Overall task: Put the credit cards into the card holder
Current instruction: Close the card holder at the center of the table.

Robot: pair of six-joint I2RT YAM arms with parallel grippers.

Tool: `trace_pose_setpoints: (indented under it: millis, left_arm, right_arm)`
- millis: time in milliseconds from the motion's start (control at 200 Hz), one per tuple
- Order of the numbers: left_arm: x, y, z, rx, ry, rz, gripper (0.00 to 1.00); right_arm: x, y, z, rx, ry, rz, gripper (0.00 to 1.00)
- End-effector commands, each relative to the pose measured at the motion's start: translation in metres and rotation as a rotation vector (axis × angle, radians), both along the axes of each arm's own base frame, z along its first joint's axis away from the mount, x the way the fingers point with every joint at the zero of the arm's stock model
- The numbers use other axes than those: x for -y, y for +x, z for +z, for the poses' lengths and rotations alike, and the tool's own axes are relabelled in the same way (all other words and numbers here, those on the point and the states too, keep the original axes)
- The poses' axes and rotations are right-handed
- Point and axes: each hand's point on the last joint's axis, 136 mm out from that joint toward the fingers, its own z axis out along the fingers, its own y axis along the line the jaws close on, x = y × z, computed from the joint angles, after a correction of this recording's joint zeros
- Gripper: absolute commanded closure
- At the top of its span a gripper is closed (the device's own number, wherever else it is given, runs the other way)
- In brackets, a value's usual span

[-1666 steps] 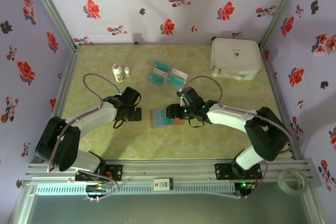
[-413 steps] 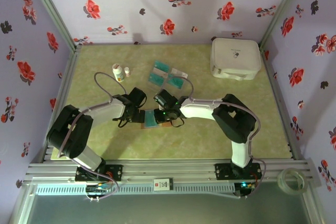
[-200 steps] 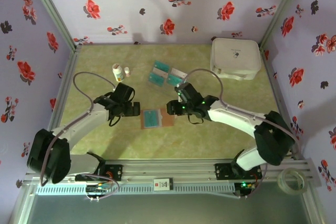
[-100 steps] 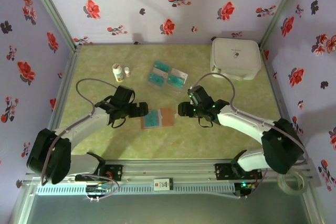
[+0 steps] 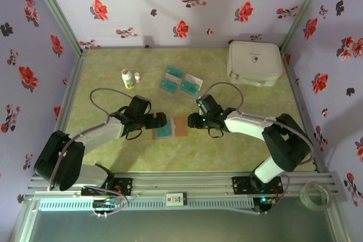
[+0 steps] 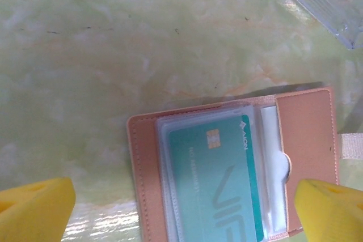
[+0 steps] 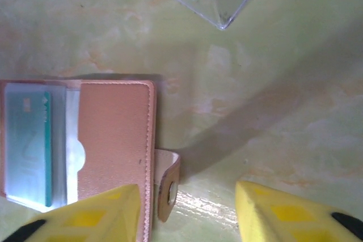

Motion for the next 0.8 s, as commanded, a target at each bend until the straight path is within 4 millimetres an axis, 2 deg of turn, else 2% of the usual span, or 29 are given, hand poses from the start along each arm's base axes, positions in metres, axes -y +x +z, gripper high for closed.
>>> trace_pose_setpoints:
  millis: [0, 260, 395, 545, 795]
  left_arm:
    - [0.010, -0.003, -0.010, -0.017, -0.025, -0.016, 0.00]
    - [0.021, 0.000, -0.022, -0.038, -0.012, -0.045, 0.00]
    - [0.024, 0.001, -0.026, -0.044, -0.010, -0.054, 0.00]
    - [0.029, 0.001, -0.024, -0.043, -0.016, -0.064, 0.00]
    - [0.036, 0.002, -0.019, -0.036, -0.023, -0.079, 0.00]
  right_arm:
    - [-0.007, 0.005, -0.001, 0.007, 0.015, 0.000, 0.59]
    - [-0.009, 0.005, -0.007, -0.007, 0.012, 0.007, 0.84]
    - [-0.009, 0.003, -0.010, -0.017, 0.016, 0.014, 0.93]
    - [-0.012, 0.002, -0.014, -0.028, 0.031, 0.016, 0.98]
    - [-0.014, 0.000, -0.019, -0.041, 0.042, 0.016, 1.00]
